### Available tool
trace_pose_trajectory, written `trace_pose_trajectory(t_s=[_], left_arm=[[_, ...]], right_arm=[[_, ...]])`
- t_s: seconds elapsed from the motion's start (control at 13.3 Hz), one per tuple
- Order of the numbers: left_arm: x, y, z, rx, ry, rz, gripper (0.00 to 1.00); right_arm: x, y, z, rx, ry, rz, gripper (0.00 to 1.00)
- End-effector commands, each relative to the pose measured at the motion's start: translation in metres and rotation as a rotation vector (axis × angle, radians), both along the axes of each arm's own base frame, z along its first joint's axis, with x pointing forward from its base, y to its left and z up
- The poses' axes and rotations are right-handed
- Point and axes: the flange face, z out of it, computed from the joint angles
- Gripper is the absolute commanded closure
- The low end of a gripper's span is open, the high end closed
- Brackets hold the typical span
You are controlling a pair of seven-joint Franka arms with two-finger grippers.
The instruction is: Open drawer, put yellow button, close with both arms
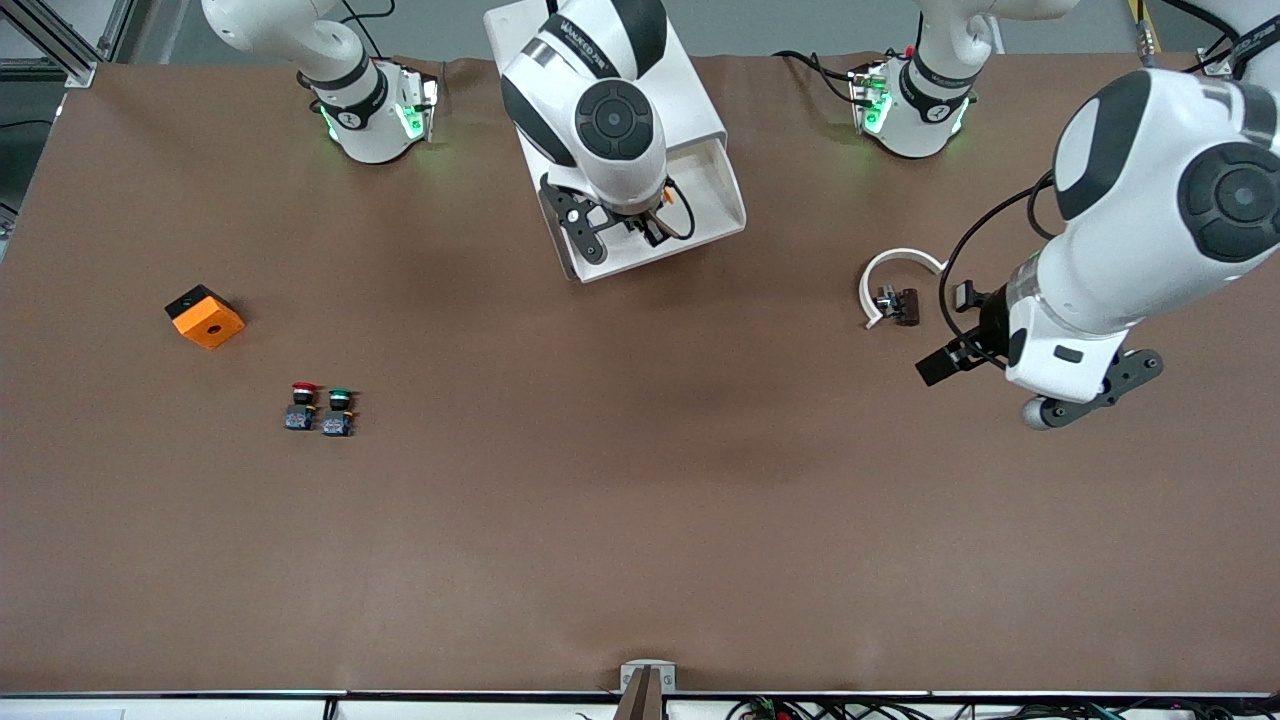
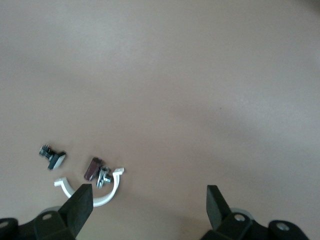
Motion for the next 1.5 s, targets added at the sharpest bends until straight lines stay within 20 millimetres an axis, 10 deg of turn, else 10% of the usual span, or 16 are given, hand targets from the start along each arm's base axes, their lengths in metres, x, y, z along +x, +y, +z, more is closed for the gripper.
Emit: trace_pose_trajectory(t_s=[0.0, 0.23, 0.45, 0.9, 1.43], left_arm=[[-0.021, 0.005, -0.011, 0.01, -0.008, -0.117, 0.0], [-0.026, 0.004, -0.022, 0.012, 0.012, -0.186, 0.0], [-0.029, -0.011, -0.038, 0.003, -0.007, -0.279, 0.0], [-0.048, -0.054, -0.063, -0.009, 0.019, -0.388, 0.0], [-0.077, -0.112, -0.094, -0.038, 0.006, -0.501, 0.0]], right_arm=[[-0.003, 0.005, -0.007, -0.018, -0.011, -0.003, 0.62], [-0.002, 0.006, -0.009, -0.02, -0.01, -0.003, 0.53], [-0.002, 0.005, -0.008, -0.02, -0.01, -0.004, 0.0], [0.009, -0.002, 0.014, 0.002, -0.02, -0.011, 0.0], [0.055, -0.078, 0.126, 0.075, -0.071, -0.083, 0.0]])
